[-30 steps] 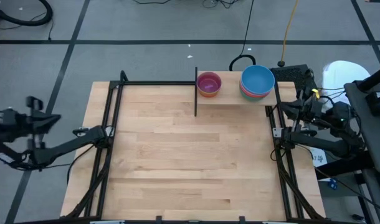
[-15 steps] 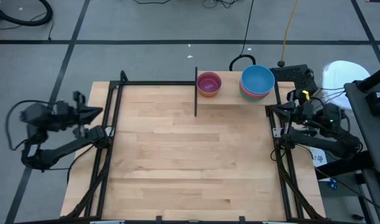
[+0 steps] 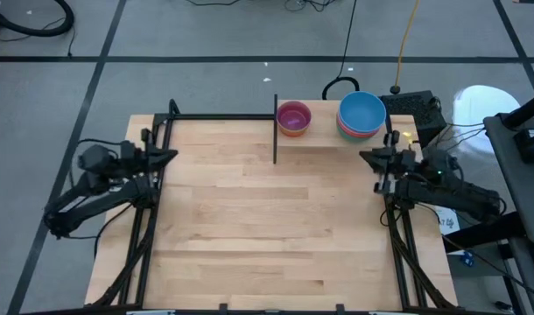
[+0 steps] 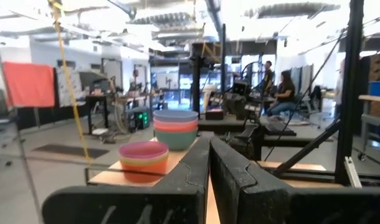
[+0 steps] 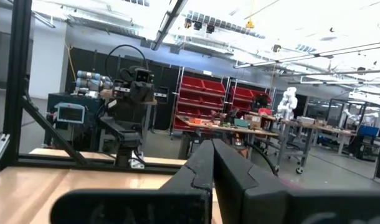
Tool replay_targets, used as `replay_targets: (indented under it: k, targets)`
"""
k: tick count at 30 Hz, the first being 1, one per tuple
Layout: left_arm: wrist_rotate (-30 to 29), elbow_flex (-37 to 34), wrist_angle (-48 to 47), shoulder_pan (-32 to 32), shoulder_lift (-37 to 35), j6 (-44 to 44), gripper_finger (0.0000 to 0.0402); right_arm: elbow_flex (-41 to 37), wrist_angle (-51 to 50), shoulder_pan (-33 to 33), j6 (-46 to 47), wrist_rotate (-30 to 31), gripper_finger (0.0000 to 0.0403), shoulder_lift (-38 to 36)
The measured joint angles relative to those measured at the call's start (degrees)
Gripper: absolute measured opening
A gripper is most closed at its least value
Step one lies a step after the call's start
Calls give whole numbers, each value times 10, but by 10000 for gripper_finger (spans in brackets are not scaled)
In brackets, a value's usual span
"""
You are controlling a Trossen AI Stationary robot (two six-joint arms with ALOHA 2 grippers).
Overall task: Place and stack bowls onto a shelf
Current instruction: Return to Home Position
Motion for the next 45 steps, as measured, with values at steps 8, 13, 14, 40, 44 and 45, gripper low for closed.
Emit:
replay_targets:
  k: [8,13,14,40,44,45]
  targets:
    - [20,-103,113,-12,0,-36,19,-80,83,0,-5,0,0,10]
    - [26,-154,135,-29,0,-69,19,-138,151,0,10,0,0,10]
    - [36,-164,146,-33,0,-71,19,-148,161,0,18,0,0,10]
    - [204,-243,198,-111,0,-39,19,-201,169,0,50,-43,0,10]
    - [204,-243,181,-121,0,-51,19,-201,169,0,50,-43,0,10]
    - [204,-243,176,-123,0,-56,19,-201,169,0,50,-43,0,10]
